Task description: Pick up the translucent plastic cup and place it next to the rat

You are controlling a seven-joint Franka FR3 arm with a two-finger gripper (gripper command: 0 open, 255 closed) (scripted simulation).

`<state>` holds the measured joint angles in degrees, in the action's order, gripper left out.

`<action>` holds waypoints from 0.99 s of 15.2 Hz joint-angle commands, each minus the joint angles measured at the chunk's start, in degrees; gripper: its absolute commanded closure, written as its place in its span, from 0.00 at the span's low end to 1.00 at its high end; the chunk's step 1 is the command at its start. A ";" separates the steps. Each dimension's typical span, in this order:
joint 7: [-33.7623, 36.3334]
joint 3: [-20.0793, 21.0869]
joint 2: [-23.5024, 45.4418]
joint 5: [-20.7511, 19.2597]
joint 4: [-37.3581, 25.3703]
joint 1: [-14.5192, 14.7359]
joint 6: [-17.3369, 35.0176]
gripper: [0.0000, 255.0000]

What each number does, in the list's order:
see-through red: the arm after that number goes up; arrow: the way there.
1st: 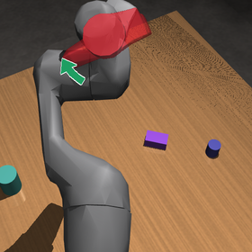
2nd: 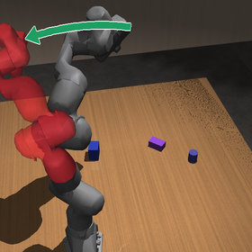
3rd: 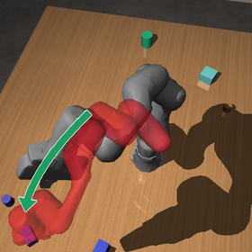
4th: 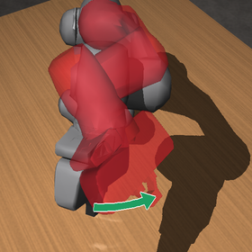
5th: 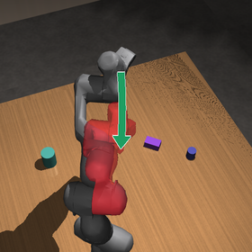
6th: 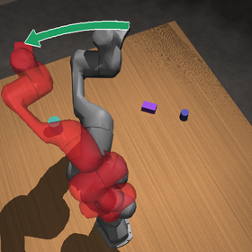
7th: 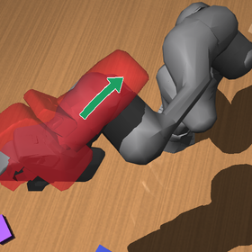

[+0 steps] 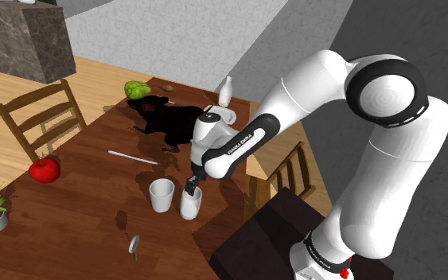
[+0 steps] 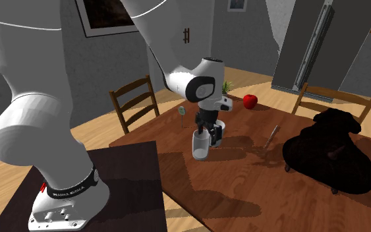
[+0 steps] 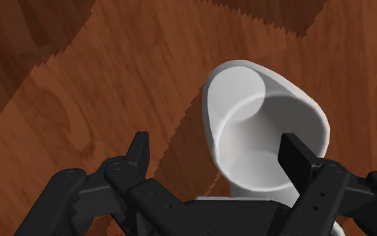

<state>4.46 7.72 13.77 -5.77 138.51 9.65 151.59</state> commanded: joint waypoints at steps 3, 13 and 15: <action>1.02 -0.61 3.35 -1.29 -0.40 0.52 2.94 0.00; 1.53 -1.10 5.41 -1.99 -0.68 0.84 4.71 0.00; 1.53 -1.10 5.40 -1.99 -0.68 0.84 4.70 1.00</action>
<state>5.99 6.62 19.17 -7.76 137.83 10.49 156.30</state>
